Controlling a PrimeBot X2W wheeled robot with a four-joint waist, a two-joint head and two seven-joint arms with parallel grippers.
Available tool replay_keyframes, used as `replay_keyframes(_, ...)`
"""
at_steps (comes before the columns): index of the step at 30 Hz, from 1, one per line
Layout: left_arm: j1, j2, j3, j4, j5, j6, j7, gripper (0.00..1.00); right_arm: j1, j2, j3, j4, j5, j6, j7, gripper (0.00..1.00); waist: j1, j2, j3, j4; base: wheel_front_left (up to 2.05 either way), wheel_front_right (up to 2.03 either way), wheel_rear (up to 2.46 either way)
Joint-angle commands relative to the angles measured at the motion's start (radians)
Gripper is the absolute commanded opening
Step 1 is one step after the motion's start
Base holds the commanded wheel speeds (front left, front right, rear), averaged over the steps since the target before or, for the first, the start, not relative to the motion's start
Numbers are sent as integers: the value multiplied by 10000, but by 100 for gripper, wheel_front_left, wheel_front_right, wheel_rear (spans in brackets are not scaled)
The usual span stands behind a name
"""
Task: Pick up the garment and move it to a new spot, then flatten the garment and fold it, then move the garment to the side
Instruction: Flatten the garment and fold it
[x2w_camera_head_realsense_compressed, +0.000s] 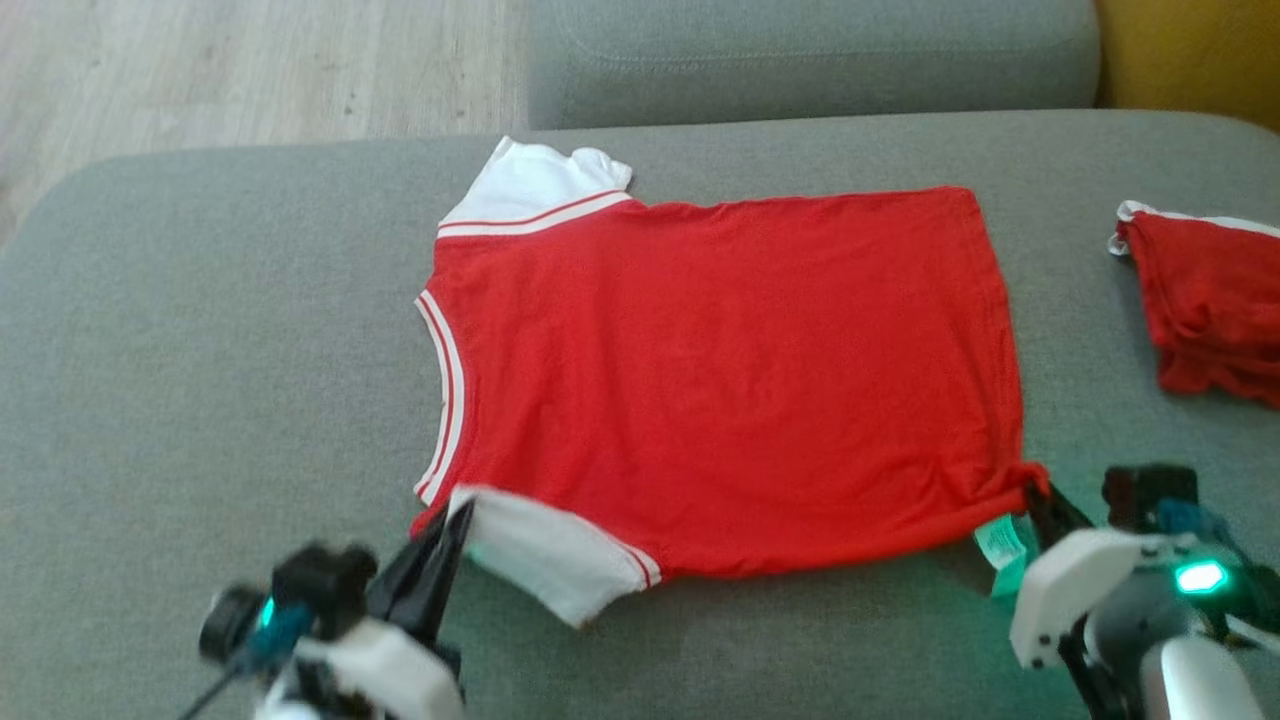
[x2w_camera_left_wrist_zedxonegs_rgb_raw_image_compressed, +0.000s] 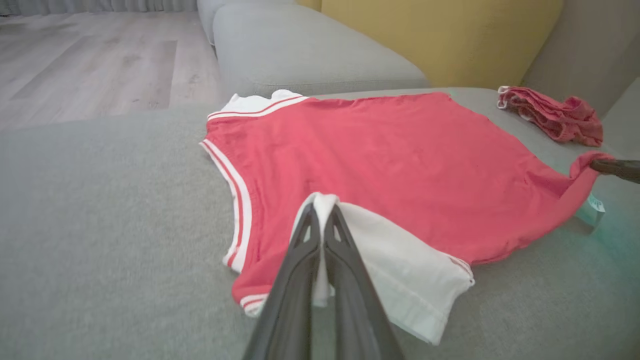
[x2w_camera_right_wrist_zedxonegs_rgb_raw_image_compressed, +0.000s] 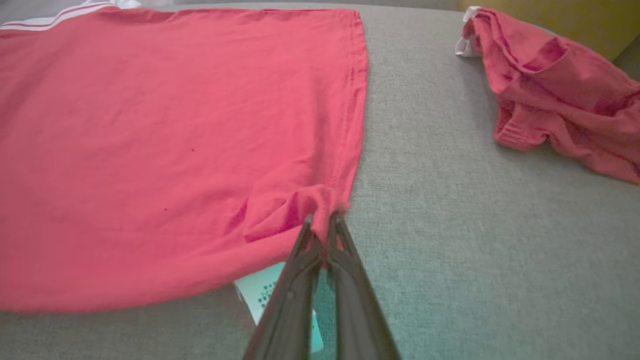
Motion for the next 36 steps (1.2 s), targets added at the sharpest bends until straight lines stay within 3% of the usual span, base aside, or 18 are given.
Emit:
replay_keyframes(1, -732, 115, 334, -225, 137, -61, 23, 0, -568, -83, 225, -298, -34, -7, 52, 0, -2, -1, 50, -6, 0, 0, 0)
replay_keyframes(9, -3112, -313, 354, 1110, 245, -722, 437, 0, -2153, -83, 209, 379, -199, -7, 481, 0, -2, -1, 510, -141, 0, 0, 0)
replay_keyframes(27, -5771, -1461, 623, 4621, 65, -1295, -470, 0, -5549, -83, -103, 3486, -1037, -7, 89, 2, -2, -1, 1596, -298, 0, 0, 0)
replay_keyframes(28, -5846, -1518, 643, 4732, 49, -1297, -546, 0, -5660, -83, -121, 3620, -1072, -7, 20, 16, -2, -1, 1630, -295, 0, 0, 0)
replay_keyframes(29, -5912, -1567, 660, 4839, 44, -1292, -629, 0, -5765, -83, -118, 3758, -1087, -7, -75, 80, -2, -1, 1655, -293, 0, 0, 0)
replay_keyframes(30, -5965, -1611, 678, 4940, 40, -1282, -718, 12, -5862, -83, -131, 3876, -1134, -7, -196, 100, -2, -1, 1682, -295, 0, 0, 0)
replay_keyframes(31, -6000, -1653, 688, 5033, 36, -1281, -810, 42, -5944, -83, -121, 3999, -1155, -7, -300, 100, -2, -1, 1699, -293, 0, 0, 0)
replay_keyframes(32, -6017, -1685, 704, 5110, 38, -1273, -932, 81, -6006, -83, -121, 4094, -1118, -7, -423, 100, -2, -1, 1709, -292, 0, 0, 0)
replay_keyframes(33, -6010, -1722, 734, 5177, 16, -1262, -1050, 100, -6047, -83, -120, 4174, -1094, -7, -541, 100, -2, -1, 1713, -291, 0, 0, 0)
replay_keyframes(36, -5911, -1784, 799, 5270, -25, -1225, -1398, 100, -6043, -83, -174, 4289, -1109, -7, -935, 100, -2, -1, 1672, -289, 0, 0, 0)
